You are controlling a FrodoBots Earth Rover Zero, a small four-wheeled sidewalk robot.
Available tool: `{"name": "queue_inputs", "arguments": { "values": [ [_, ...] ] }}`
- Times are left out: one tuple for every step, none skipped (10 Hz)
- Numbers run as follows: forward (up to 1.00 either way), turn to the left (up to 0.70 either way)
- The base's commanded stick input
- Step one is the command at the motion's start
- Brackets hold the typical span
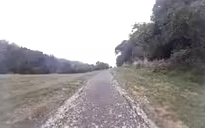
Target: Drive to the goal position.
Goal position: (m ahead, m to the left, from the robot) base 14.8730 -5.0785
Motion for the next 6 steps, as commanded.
{"name": "queue_inputs", "arguments": {
  "values": [
    [0.45, 0.0],
    [0.45, 0.0],
    [0.45, 0.0],
    [0.45, 0.0],
    [0.45, 0.0],
    [0.45, 0.0]
  ]
}}
